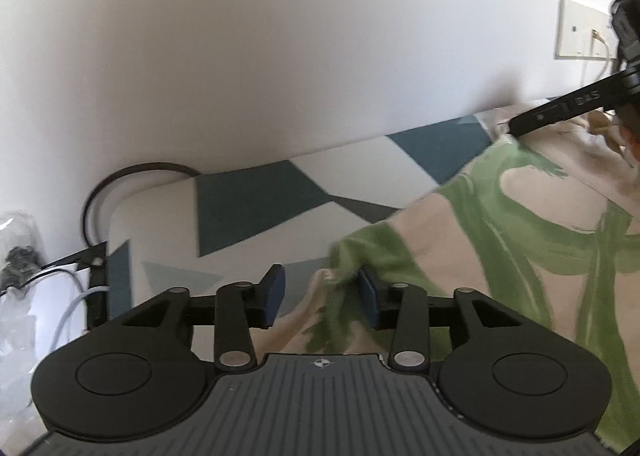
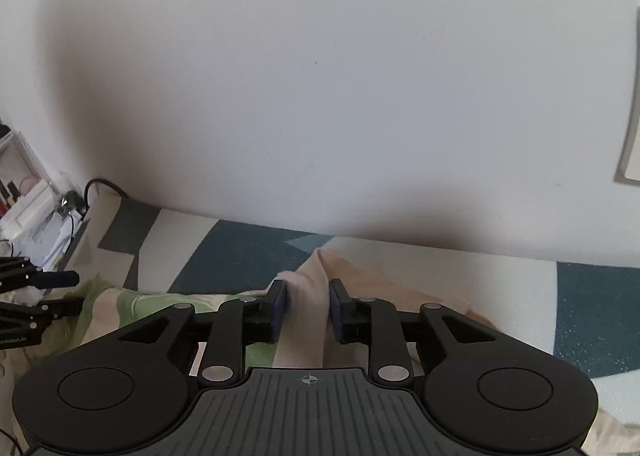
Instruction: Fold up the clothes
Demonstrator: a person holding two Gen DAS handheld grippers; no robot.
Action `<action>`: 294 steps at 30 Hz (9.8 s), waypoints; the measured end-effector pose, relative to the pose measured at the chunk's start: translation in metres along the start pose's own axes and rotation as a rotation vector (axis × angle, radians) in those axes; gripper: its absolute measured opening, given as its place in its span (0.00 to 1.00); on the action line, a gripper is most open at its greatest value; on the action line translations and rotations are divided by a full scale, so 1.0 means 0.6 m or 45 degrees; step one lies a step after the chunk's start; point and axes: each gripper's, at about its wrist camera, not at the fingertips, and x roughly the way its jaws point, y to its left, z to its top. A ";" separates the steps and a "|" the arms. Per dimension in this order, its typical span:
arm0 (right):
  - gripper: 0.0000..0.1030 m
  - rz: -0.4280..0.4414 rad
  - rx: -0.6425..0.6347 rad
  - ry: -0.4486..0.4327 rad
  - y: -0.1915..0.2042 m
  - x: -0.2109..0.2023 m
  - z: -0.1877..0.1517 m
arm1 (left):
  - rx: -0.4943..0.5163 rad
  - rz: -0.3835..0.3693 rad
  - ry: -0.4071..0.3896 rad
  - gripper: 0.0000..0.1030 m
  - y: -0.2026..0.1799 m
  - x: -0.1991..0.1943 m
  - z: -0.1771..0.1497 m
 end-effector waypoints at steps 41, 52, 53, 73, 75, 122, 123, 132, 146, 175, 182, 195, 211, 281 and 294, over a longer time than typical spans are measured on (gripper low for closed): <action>0.49 -0.774 0.243 0.001 -0.218 -0.411 -0.239 | 0.068 -0.407 -0.091 0.64 -0.261 -0.077 0.108; 0.37 -0.724 0.232 0.090 -0.234 -0.423 -0.277 | -0.029 -0.669 0.107 0.64 -0.398 0.094 0.214; 0.32 -0.722 0.239 0.088 -0.238 -0.424 -0.281 | -0.035 -0.677 0.126 0.63 -0.405 0.105 0.218; 0.02 -0.764 0.280 -0.108 -0.285 -0.449 -0.257 | 0.011 -0.633 0.021 0.01 -0.400 0.125 0.294; 0.02 -0.795 0.268 -0.114 -0.297 -0.443 -0.245 | 0.058 -0.587 -0.011 0.01 -0.409 0.142 0.304; 0.68 -0.692 0.199 -0.030 -0.264 -0.306 -0.185 | -0.224 -0.029 0.072 0.94 -0.159 -0.011 -0.007; 0.68 -0.695 0.219 -0.032 -0.264 -0.307 -0.182 | -0.220 -0.015 0.077 0.92 -0.161 -0.016 -0.004; 0.99 -0.606 0.260 -0.206 -0.188 -0.384 -0.197 | -0.228 0.039 0.018 0.93 -0.181 -0.153 -0.040; 0.99 -0.647 0.224 -0.227 -0.090 -0.474 -0.241 | -0.274 0.052 0.089 0.99 -0.259 -0.345 -0.221; 0.99 -0.996 0.502 -0.166 0.098 -0.693 -0.542 | -0.078 -0.198 -0.162 0.89 -0.253 -0.485 -0.403; 0.99 -0.899 0.372 -0.030 0.054 -0.589 -0.534 | -0.197 -0.177 0.044 0.75 -0.272 -0.470 -0.438; 0.99 -0.841 0.346 -0.030 0.027 -0.541 -0.541 | -0.216 -0.026 0.175 0.26 -0.317 -0.462 -0.433; 0.99 -0.834 0.379 -0.028 0.028 -0.544 -0.547 | -0.366 -0.098 0.086 0.01 -0.292 -0.488 -0.430; 0.37 -0.701 0.453 -0.281 0.104 -0.751 -0.310 | -0.583 -0.320 0.015 0.22 -0.103 -0.402 -0.304; 0.44 -0.654 0.654 0.044 -0.158 -0.530 -0.330 | -0.782 -0.147 0.141 0.49 -0.089 -0.220 -0.216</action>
